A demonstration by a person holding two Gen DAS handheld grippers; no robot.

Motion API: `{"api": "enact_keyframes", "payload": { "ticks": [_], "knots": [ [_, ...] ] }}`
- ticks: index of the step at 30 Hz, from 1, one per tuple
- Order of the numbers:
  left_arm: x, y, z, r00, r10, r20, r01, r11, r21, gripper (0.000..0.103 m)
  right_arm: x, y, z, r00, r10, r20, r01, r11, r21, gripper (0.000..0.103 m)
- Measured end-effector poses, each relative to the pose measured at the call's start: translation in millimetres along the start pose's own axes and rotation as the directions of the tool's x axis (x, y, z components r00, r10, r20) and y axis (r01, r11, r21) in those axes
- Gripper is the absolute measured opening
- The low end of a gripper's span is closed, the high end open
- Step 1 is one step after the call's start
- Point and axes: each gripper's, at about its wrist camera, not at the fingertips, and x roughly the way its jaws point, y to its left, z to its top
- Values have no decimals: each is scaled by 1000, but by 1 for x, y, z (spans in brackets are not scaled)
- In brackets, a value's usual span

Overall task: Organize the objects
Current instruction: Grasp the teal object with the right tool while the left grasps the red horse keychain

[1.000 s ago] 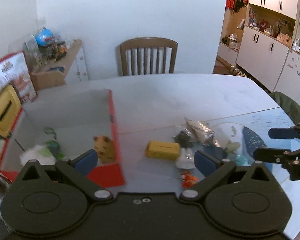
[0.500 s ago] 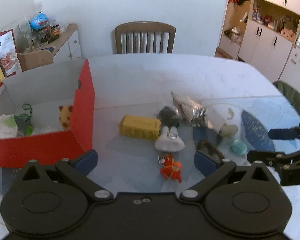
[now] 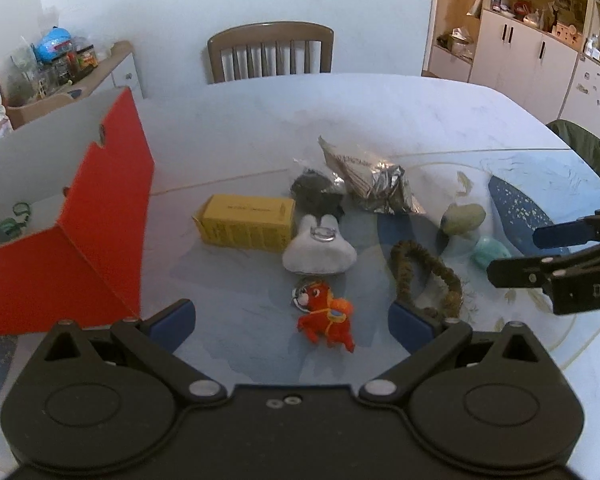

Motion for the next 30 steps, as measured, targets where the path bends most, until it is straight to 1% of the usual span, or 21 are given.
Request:
{"api": "enact_keyframes", "payload": {
  "ticks": [7, 12, 14, 16, 19, 21, 25, 27, 30],
  "knots": [
    [17, -1, -2, 1000, 0, -26, 1, 1000, 13, 97, 19, -12, -2, 999, 5, -46, -4, 1000, 26, 66],
    [26, -5, -2, 999, -6, -41, 8, 999, 45, 87, 25, -16, -3, 998, -2, -58, 3, 1000, 21, 59],
    [27, -7, -2, 999, -14, -41, 16, 998, 54, 83, 26, -17, -3, 998, -4, -61, 5, 1000, 15, 57],
    [28, -10, -2, 999, -19, -39, 22, 997, 69, 81, 28, -17, -2, 998, -8, -65, 8, 1000, 7, 53],
    [31, -13, -3, 998, -23, -52, 27, 997, 77, 76, 29, -16, -1, 998, -12, -62, 12, 1000, -7, 52],
    [33, -14, -4, 998, -28, -59, 33, 997, 76, 70, 30, -16, 0, 998, -15, -59, 14, 1000, -15, 50],
    [32, -16, -4, 998, -36, -49, 41, 995, 86, 62, 32, -15, 2, 998, -19, -55, 17, 999, -32, 42],
    [31, -18, -4, 998, -45, -47, 49, 995, 89, 54, 33, -14, 2, 998, -20, -52, 18, 999, -35, 39],
    [31, -18, -4, 997, -51, -52, 55, 995, 81, 47, 33, -12, 2, 998, -24, -50, 22, 999, -39, 35]
  ]
}}
